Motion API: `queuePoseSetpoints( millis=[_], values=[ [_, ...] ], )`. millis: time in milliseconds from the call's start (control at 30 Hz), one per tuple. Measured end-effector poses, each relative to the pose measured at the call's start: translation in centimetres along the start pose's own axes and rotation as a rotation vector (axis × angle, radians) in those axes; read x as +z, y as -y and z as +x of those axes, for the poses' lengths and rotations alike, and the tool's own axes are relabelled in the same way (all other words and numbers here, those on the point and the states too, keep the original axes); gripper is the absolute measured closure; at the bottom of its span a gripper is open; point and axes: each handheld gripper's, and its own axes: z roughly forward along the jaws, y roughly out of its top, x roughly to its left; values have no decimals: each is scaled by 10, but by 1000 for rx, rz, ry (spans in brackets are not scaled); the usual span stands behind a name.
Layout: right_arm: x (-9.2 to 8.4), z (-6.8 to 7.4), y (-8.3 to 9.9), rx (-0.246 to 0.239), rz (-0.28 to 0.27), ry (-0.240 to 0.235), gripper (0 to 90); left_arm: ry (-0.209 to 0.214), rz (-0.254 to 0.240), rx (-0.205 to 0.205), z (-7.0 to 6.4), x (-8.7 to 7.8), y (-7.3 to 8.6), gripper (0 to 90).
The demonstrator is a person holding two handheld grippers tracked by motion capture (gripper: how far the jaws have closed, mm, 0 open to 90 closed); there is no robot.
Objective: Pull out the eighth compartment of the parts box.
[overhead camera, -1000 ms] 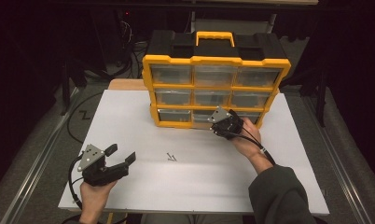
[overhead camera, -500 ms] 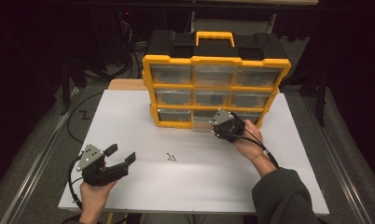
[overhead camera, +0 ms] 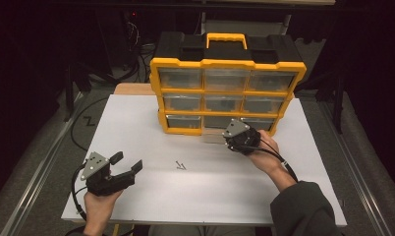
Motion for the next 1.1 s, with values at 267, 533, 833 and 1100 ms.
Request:
queuePoseSetpoints(
  millis=[267,533,833,1100],
  values=[
    [-5,1,2,-7,-2,-12,592,-2,2,-2,0,0,0,219],
    [-10,3,4,-2,0,-31,593,-1,2,-1,0,0,0,218],
    [-15,6,7,-12,-16,-41,588,-1,3,0,0,0,0,218],
    [-19,9,11,0,-25,-43,583,-1,3,-2,0,0,0,218]
  ],
)
